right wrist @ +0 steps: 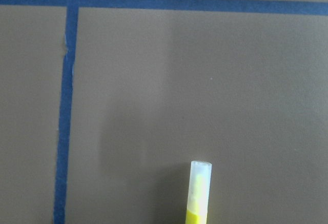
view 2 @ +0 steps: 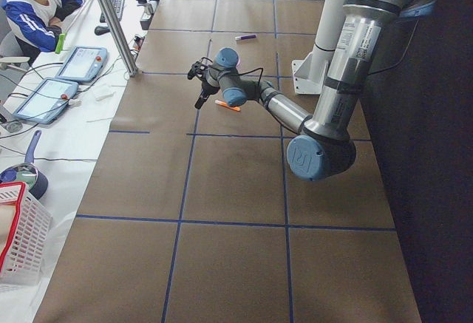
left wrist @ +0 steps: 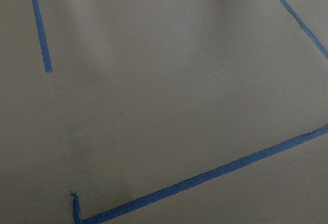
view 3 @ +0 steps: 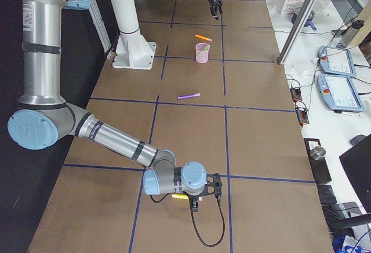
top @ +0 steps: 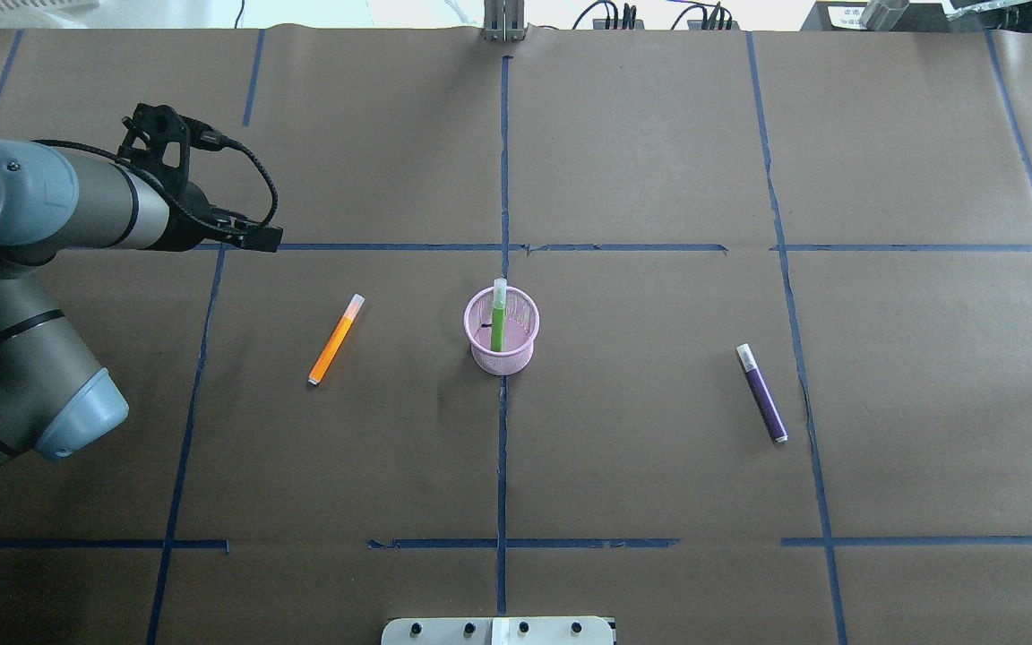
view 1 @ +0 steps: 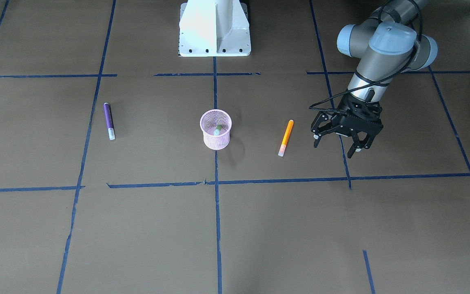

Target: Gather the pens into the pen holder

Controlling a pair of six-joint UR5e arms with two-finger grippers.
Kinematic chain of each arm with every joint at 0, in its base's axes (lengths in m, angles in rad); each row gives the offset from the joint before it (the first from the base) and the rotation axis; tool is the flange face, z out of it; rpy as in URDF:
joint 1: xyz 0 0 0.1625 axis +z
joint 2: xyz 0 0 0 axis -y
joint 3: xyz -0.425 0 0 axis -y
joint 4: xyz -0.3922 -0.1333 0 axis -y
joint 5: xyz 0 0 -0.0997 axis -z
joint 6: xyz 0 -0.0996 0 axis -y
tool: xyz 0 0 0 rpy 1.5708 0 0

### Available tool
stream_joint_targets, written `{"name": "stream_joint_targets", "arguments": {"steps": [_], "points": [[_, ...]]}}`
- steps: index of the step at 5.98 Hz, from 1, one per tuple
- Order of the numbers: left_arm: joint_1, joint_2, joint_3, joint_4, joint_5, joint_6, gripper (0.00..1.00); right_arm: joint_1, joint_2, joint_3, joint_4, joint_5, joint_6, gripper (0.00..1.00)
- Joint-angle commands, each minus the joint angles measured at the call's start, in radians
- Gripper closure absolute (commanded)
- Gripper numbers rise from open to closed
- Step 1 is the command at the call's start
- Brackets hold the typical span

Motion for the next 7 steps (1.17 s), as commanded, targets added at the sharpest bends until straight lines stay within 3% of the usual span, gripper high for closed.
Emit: {"name": "stream_joint_targets", "arguments": {"steps": [1, 4, 5, 7], "points": [[0.000, 0.002, 0.001, 0.001, 0.001, 0.000, 0.00, -0.030, 0.012, -0.034, 0.000, -0.011, 0.002, 0.00], [0.000, 0.002, -0.003, 0.001, 0.005, 0.000, 0.00, -0.033, 0.043, -0.090, -0.002, -0.045, 0.000, 0.01], [0.000, 0.002, -0.003, -0.001, 0.007, 0.002, 0.00, -0.033, 0.043, -0.093, -0.002, -0.045, 0.002, 0.13], [0.000, 0.023, -0.006, -0.008, 0.008, 0.002, 0.00, -0.033, 0.044, -0.091, 0.000, -0.045, 0.003, 0.26]]}}
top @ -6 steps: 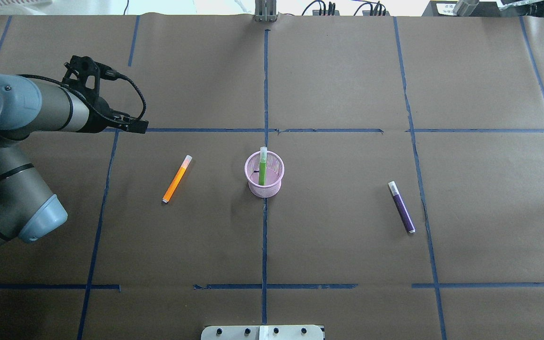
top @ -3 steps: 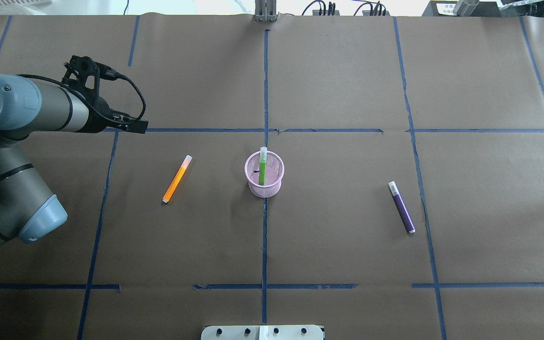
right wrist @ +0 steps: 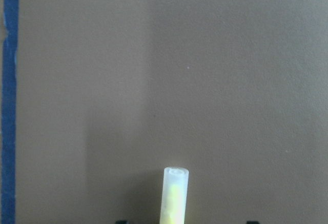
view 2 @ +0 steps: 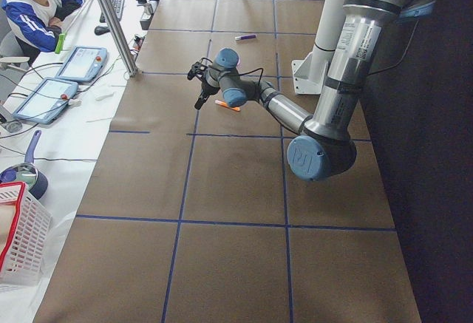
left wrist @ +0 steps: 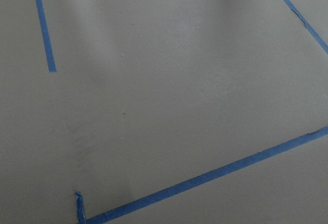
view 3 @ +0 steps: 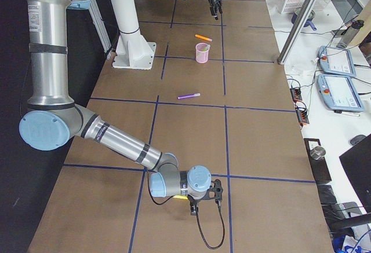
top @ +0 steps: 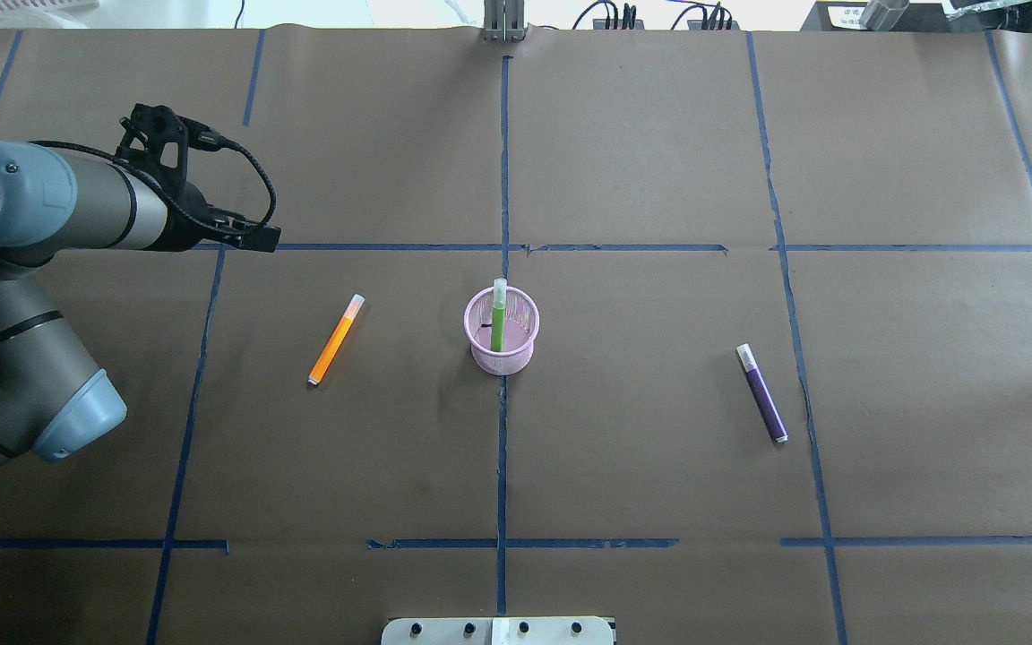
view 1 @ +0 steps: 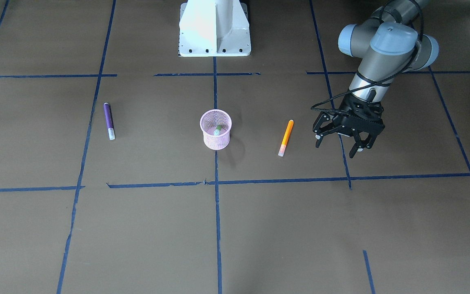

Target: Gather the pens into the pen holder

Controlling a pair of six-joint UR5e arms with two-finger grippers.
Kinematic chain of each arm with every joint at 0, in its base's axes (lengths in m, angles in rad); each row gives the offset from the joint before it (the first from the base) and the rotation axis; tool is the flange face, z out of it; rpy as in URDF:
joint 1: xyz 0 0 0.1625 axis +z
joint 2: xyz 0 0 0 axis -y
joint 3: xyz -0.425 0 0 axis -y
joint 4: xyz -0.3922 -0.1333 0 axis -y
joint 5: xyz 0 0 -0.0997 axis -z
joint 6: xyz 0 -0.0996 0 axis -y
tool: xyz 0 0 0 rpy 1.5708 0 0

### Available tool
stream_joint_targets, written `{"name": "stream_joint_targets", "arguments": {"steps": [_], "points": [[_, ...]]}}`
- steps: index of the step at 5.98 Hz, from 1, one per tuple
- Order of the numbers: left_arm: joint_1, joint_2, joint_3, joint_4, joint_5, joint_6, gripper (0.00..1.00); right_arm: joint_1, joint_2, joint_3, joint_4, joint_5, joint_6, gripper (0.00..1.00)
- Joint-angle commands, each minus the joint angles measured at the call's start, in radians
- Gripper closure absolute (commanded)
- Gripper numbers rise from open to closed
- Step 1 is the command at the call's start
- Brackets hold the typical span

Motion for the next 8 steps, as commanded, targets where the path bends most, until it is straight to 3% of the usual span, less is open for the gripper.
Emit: {"name": "stream_joint_targets", "arguments": {"steps": [1, 2, 3, 5, 6, 7, 8], "points": [[0.000, 0.022, -0.012, -0.006, 0.003, 0.000, 0.00, 0.000, 0.001, 0.000, 0.000, 0.000, 0.000, 0.38], [0.000, 0.032, -0.017, -0.006, 0.003, 0.000, 0.00, -0.002, 0.001, 0.000, 0.000, 0.000, 0.000, 0.49], [0.000, 0.034, -0.017, -0.006, 0.003, 0.000, 0.00, -0.003, 0.001, 0.000, 0.001, 0.000, 0.000, 0.54], [0.000, 0.035, -0.017, -0.006, 0.003, 0.000, 0.00, -0.008, 0.002, 0.001, 0.000, 0.000, 0.000, 0.54], [0.000, 0.037, -0.017, -0.006, 0.003, 0.000, 0.00, -0.008, 0.002, 0.001, 0.000, 0.000, 0.001, 0.71], [0.000, 0.037, -0.016, -0.006, 0.003, 0.000, 0.00, -0.008, 0.001, 0.000, 0.003, 0.004, -0.008, 0.95], [0.000, 0.035, -0.017, -0.006, 0.003, 0.000, 0.00, -0.008, -0.002, 0.006, 0.006, 0.008, -0.005, 1.00]]}}
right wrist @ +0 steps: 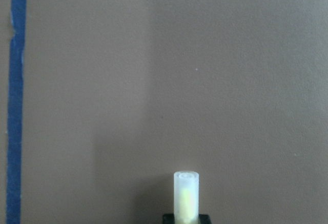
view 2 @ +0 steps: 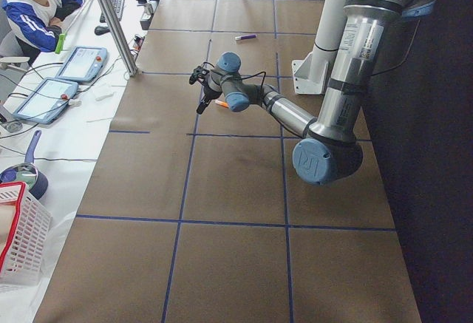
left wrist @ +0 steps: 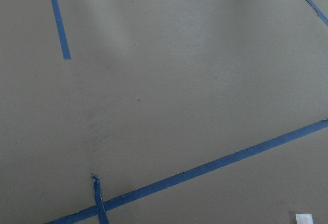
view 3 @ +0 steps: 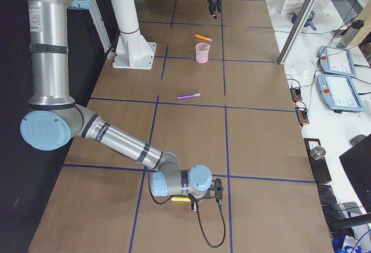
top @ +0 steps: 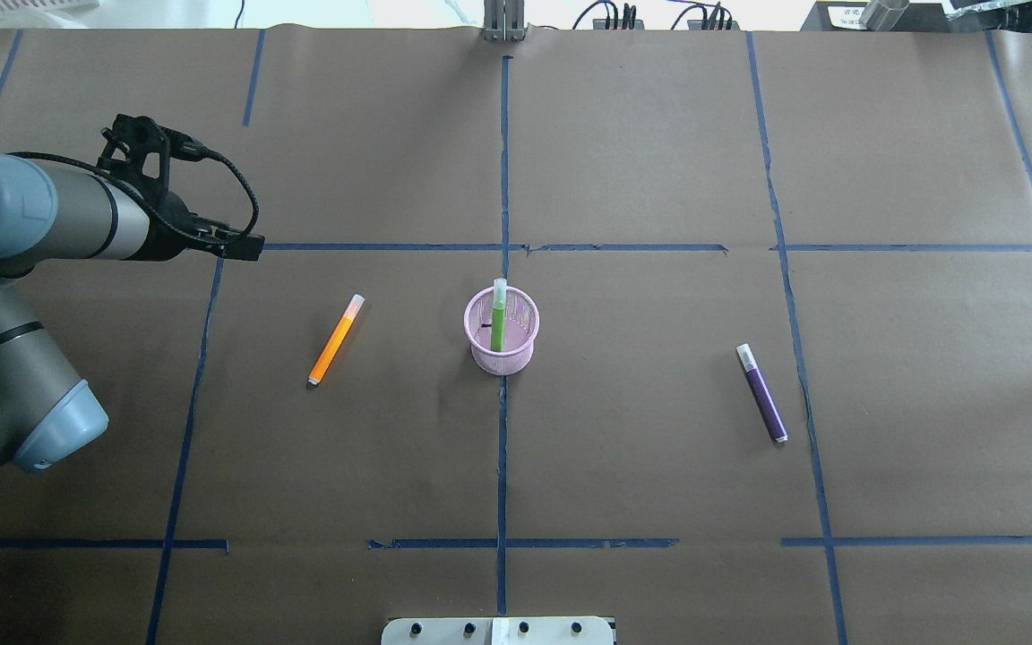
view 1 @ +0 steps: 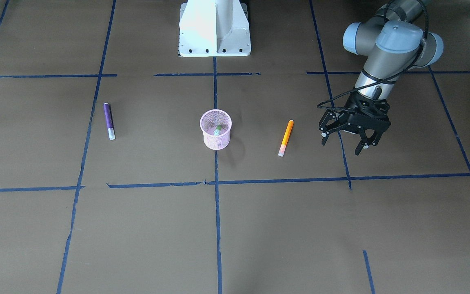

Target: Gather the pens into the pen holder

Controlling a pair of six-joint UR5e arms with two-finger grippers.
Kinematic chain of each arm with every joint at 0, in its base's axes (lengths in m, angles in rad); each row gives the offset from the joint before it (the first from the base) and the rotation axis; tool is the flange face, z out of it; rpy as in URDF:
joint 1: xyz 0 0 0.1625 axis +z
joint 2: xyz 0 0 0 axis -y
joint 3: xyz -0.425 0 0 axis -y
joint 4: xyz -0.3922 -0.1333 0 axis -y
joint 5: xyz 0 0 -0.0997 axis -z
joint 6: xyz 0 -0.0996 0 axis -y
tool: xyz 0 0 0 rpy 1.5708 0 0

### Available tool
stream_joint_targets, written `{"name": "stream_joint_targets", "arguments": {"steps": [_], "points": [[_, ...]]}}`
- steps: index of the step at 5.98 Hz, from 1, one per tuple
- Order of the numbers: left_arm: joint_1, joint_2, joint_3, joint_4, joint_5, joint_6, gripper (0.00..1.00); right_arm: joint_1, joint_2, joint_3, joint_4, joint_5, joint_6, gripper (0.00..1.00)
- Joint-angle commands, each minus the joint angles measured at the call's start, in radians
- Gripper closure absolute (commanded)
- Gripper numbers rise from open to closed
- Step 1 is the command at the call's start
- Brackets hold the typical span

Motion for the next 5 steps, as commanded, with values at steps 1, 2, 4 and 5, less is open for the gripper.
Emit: {"name": "stream_joint_targets", "arguments": {"steps": [1, 2, 4, 5], "points": [[0.000, -0.001, -0.001, 0.000, 0.000, 0.000, 0.00, 0.001, -0.003, 0.049, 0.003, 0.019, -0.003, 1.00], [0.000, -0.003, 0.001, 0.002, -0.002, 0.002, 0.00, 0.004, -0.013, 0.135, 0.003, 0.061, 0.010, 1.00], [0.011, -0.019, 0.003, 0.030, -0.024, 0.000, 0.00, 0.017, -0.007, 0.276, 0.111, 0.095, 0.070, 1.00], [0.012, -0.082, 0.003, 0.167, -0.105, 0.000, 0.00, 0.015, 0.000, 0.350, 0.293, 0.088, 0.268, 1.00]]}}
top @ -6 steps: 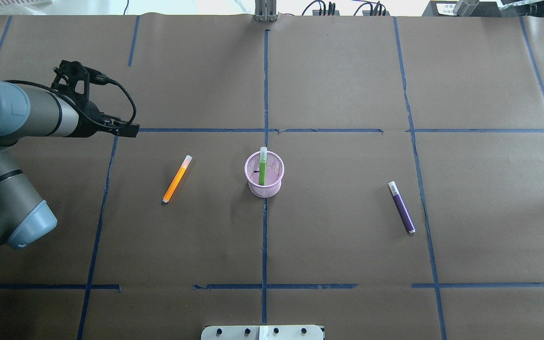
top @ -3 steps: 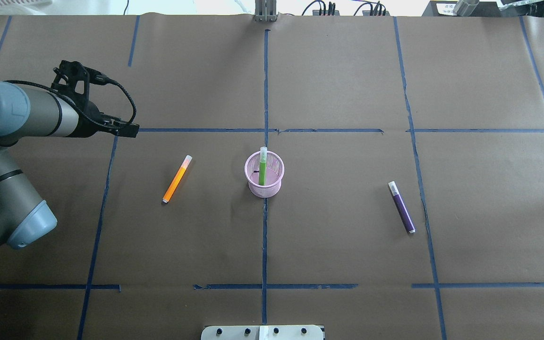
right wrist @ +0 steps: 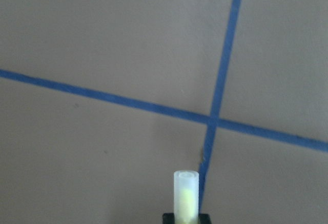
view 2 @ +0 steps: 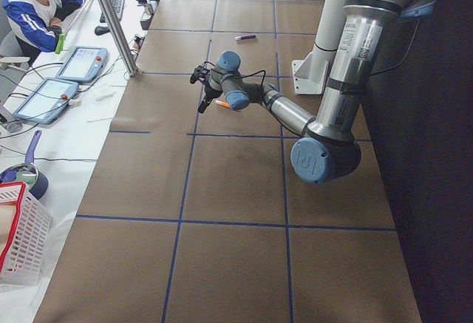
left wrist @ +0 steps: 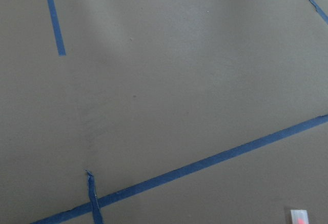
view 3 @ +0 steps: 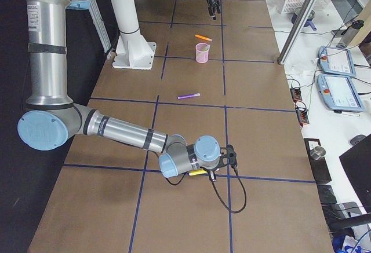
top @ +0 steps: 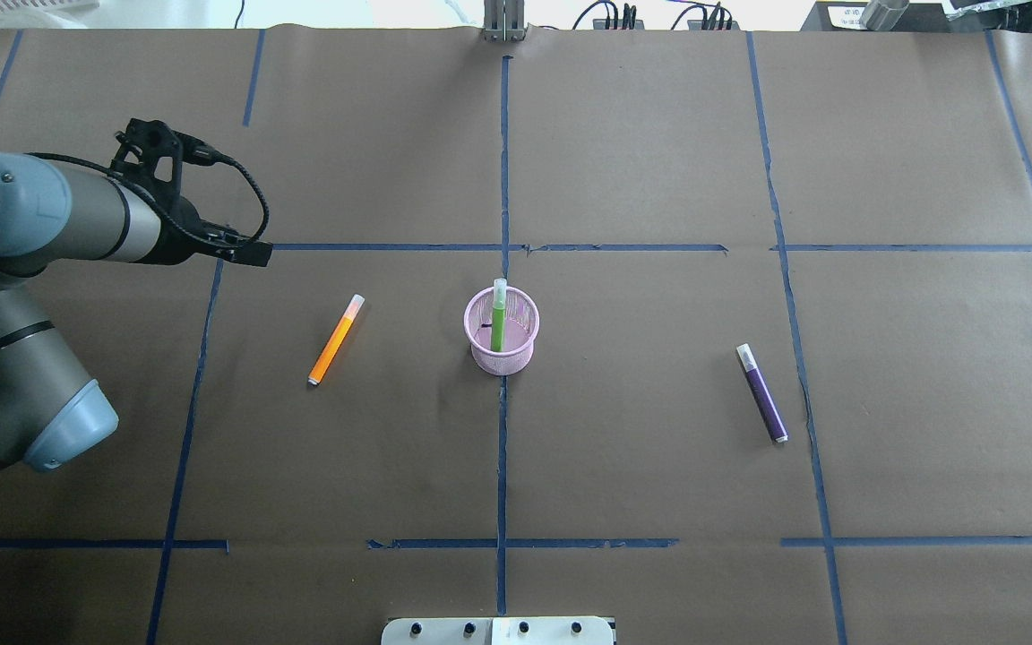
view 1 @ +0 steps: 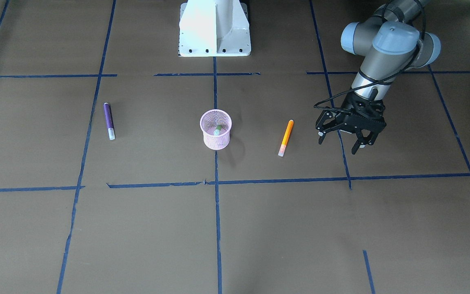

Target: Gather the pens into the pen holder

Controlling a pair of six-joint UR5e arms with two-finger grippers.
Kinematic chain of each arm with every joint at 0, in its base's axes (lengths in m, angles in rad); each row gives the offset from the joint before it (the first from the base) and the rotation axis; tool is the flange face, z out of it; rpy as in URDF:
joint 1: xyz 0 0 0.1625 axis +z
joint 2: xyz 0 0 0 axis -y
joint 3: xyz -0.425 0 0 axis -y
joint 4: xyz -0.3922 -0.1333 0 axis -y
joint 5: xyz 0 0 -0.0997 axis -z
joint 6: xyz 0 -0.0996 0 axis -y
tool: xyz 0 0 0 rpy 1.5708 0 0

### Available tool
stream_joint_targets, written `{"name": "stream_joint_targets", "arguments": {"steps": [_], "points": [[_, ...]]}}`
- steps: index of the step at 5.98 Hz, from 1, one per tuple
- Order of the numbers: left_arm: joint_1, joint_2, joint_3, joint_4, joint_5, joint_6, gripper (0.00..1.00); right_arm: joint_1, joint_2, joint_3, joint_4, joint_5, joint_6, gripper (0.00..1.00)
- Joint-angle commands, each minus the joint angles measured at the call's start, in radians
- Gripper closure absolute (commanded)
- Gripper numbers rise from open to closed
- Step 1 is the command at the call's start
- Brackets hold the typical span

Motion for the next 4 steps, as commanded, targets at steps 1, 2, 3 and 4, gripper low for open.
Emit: {"name": "stream_joint_targets", "arguments": {"steps": [1, 2, 3, 4], "points": [[0.004, -0.099, 0.017, 0.168, -0.070, 0.000, 0.00, -0.024, 0.065, 0.103, 0.311, -0.005, 0.298, 1.00], [0.048, -0.119, 0.025, 0.164, -0.065, -0.003, 0.00, -0.069, 0.139, 0.153, 0.366, -0.033, 0.406, 1.00], [0.085, -0.123, 0.046, 0.161, -0.062, -0.011, 0.00, -0.194, 0.197, 0.258, 0.367, -0.191, 0.574, 1.00], [0.087, -0.130, 0.053, 0.152, -0.064, -0.008, 0.00, -0.353, 0.226, 0.337, 0.368, -0.375, 0.711, 1.00]]}}
